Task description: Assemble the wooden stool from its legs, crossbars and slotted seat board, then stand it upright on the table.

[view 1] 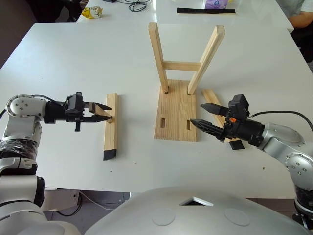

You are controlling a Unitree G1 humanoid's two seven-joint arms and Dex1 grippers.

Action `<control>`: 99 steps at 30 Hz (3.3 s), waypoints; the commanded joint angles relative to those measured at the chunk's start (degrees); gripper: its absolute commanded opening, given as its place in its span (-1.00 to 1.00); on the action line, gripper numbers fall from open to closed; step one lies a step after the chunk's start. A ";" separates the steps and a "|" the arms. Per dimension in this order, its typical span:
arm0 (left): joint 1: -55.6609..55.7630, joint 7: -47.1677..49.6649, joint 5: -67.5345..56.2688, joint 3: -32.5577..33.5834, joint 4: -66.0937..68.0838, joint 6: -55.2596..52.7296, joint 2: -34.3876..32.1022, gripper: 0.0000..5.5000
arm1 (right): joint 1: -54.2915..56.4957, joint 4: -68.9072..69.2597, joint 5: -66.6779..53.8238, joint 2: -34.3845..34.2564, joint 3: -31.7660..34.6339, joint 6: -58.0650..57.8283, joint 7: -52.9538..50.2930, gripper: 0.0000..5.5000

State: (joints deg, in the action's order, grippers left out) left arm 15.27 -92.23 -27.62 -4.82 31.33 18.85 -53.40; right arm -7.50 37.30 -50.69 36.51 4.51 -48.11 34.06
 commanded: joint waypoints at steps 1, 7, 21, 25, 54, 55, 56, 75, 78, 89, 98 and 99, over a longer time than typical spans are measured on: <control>-2.21 -0.23 0.95 -1.18 -1.27 -1.05 -0.93 -0.53 | 1.17 -0.15 -0.19 1.51 -0.22 -1.00 0.74 0.52; -4.16 -0.20 2.64 -0.69 -2.39 0.30 0.09 -0.53 | 1.79 -0.57 -0.30 2.51 -0.18 -1.39 1.65 0.52; -3.50 5.73 6.92 0.64 -0.47 -3.32 5.75 -0.22 | 2.93 -1.31 0.73 2.74 -1.54 -1.20 2.57 0.52; -6.39 9.75 10.62 0.82 4.10 0.13 8.85 -0.02 | 3.63 -1.94 1.02 3.16 -2.63 -1.39 3.22 0.52; -8.50 5.61 0.52 13.02 -11.56 -15.67 4.67 0.52 | 3.51 -2.90 4.80 2.14 -1.97 1.12 3.75 0.52; -8.37 5.76 -0.09 13.60 -12.56 -16.74 4.53 0.52 | 3.40 -2.81 4.77 2.12 -1.82 1.16 3.67 0.52; -8.29 5.89 -0.66 14.11 -13.63 -17.67 4.44 0.52 | 3.28 -2.73 4.76 2.10 -1.68 1.23 3.66 0.52; -3.28 13.70 -13.99 19.75 -30.97 -38.81 5.56 0.52 | 3.89 -2.69 5.24 1.88 -1.93 1.81 3.76 0.52; -2.45 14.85 -14.45 19.87 -31.43 -39.36 6.19 0.52 | 3.81 -2.49 5.12 1.87 -1.87 1.81 3.77 0.52; -2.36 15.52 -13.34 18.07 -30.95 -38.43 8.84 0.52 | 3.98 -2.17 4.26 1.37 -1.80 1.81 4.08 0.52; -4.26 17.05 -14.64 21.02 -32.05 -38.86 9.28 0.52 | 4.69 -2.74 3.76 2.84 -1.02 1.11 5.71 0.52; -3.93 17.06 -14.86 21.23 -32.36 -39.16 9.15 0.52 | 4.56 -2.66 3.88 2.65 -1.05 1.18 5.55 0.52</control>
State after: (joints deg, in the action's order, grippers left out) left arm 10.06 -75.68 -41.68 15.58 0.01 -19.32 -42.86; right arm -3.54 34.76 -46.42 38.69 2.78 -46.64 39.74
